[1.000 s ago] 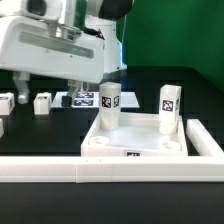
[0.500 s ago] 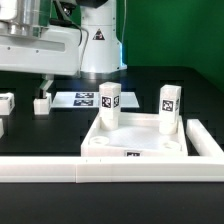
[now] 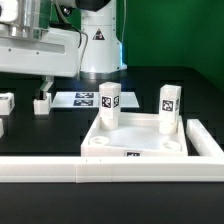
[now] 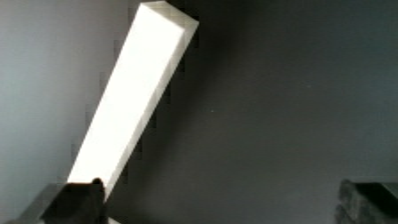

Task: Assemble square table

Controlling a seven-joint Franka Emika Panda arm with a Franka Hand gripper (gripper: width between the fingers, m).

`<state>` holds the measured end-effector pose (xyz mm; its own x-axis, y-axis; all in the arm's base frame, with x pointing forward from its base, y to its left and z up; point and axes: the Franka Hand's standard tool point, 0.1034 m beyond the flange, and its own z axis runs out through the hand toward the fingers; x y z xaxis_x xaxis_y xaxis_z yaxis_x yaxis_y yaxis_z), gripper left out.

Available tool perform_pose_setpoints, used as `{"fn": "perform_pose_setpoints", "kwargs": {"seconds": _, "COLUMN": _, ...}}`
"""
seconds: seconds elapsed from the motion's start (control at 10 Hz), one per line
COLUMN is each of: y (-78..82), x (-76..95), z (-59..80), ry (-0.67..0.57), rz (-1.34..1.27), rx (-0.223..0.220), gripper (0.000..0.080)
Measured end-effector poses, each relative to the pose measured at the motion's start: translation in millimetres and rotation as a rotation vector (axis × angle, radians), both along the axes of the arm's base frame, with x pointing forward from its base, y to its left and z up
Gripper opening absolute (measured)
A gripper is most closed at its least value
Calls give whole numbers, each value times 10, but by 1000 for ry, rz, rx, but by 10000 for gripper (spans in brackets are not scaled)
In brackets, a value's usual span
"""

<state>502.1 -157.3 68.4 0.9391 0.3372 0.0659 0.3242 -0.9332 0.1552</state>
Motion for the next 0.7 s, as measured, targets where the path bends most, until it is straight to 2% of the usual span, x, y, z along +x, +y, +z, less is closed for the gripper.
{"fn": "perform_pose_setpoints", "kwargs": {"seconds": 0.2, "y": 118, "x": -161, "z": -64, "ry": 48, "rz": -86, "rx": 34, "gripper": 649}}
{"fn": "perform_pose_setpoints", "kwargs": {"seconds": 0.4, "y": 162, "x": -284, "z": -84, "ry": 129, "rz": -146, "rx": 69, "gripper": 649}}
{"fn": "perform_pose_setpoints", "kwargs": {"seconds": 0.7, "y": 161, "x": -279, "z": -100, "ry": 111, "rz": -140, "rx": 63, "gripper": 649}}
